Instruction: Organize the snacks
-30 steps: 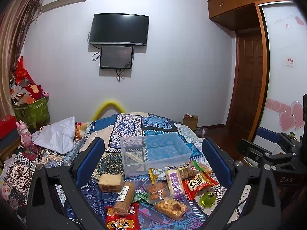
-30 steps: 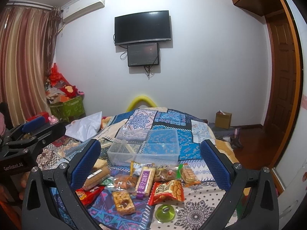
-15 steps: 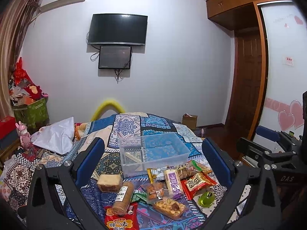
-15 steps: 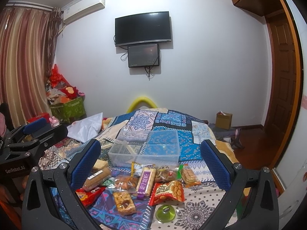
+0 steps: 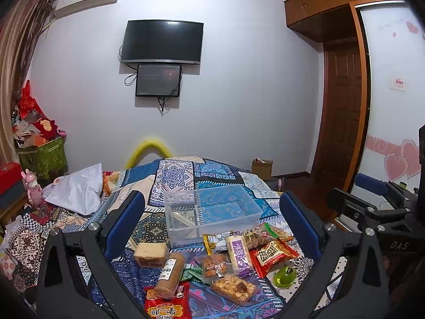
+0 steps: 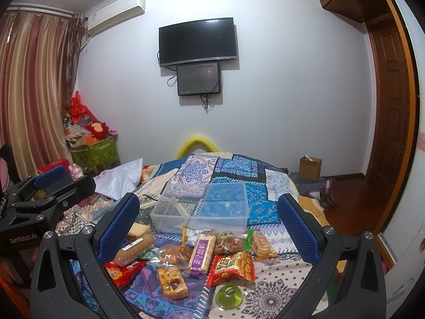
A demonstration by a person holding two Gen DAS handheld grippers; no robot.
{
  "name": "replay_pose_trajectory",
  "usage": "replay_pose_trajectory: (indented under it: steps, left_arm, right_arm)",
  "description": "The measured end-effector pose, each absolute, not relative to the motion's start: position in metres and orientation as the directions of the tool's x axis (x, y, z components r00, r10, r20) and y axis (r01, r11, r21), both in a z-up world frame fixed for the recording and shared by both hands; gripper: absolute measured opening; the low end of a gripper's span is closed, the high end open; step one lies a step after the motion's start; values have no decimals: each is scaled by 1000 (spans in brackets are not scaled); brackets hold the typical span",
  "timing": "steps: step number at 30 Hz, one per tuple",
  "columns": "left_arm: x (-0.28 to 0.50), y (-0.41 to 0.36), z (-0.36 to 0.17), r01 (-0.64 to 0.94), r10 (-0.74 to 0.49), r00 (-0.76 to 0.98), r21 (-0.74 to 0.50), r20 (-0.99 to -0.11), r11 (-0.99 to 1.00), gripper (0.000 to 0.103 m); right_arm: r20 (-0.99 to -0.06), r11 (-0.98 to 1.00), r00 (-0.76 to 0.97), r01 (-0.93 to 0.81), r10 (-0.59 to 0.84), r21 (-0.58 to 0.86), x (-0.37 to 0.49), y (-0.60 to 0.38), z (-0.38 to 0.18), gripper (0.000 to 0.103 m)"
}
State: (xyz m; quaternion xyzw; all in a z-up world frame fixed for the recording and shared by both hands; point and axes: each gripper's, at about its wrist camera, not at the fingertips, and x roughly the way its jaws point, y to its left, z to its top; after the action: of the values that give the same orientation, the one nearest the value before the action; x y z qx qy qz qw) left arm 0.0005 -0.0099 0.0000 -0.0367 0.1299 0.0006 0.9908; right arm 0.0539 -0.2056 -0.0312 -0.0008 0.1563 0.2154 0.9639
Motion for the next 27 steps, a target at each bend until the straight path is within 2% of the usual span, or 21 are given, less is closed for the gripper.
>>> replay_pose_trajectory:
  steps: [18,27]
  left_arm:
    - [4,-10,-2,-8,-13,963,-77,-268,997,103]
    - [18,-3,-21,-3,-30,940,-95,-339,996,103]
  right_arm:
    - [-306,906,855,-415,418,76,53,-205,-31,103]
    - [-350,912,845,-404,404,79,64,-207,-46,103]
